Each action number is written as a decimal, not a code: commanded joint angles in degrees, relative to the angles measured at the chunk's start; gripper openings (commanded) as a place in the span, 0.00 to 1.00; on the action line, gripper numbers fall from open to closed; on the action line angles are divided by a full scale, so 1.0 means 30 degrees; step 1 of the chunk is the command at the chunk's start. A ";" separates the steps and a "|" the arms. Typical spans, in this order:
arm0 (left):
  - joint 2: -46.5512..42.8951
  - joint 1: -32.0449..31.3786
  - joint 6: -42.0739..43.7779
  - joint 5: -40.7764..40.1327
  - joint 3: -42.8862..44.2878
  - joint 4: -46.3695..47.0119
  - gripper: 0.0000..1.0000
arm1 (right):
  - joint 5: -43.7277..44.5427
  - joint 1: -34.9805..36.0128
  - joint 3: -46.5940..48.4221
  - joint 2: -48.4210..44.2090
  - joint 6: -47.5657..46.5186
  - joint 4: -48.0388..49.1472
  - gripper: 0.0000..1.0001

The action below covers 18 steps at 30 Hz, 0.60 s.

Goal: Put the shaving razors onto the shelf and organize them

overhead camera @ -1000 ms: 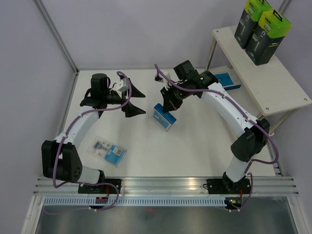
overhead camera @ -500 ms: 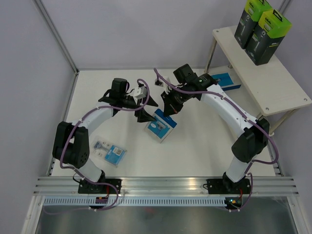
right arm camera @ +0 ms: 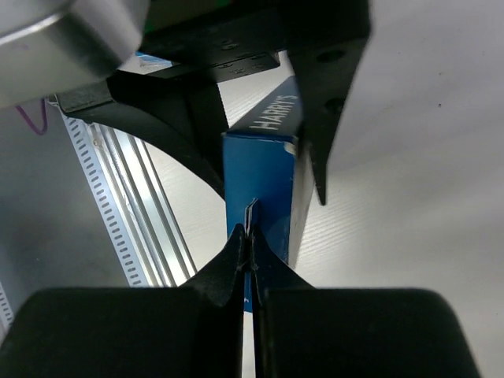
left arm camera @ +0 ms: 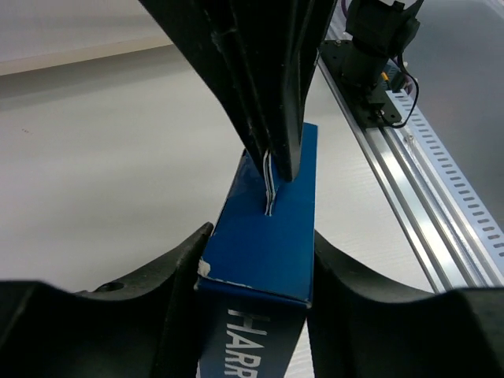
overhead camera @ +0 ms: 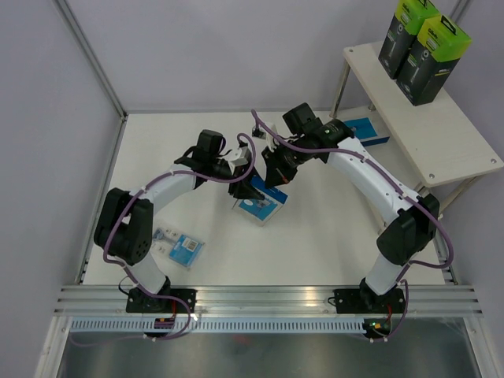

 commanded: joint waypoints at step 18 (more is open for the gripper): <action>-0.0987 0.0077 -0.7278 -0.1766 -0.2688 1.1897 0.35 | 0.8045 -0.0461 -0.4131 -0.6166 0.7211 0.6034 0.68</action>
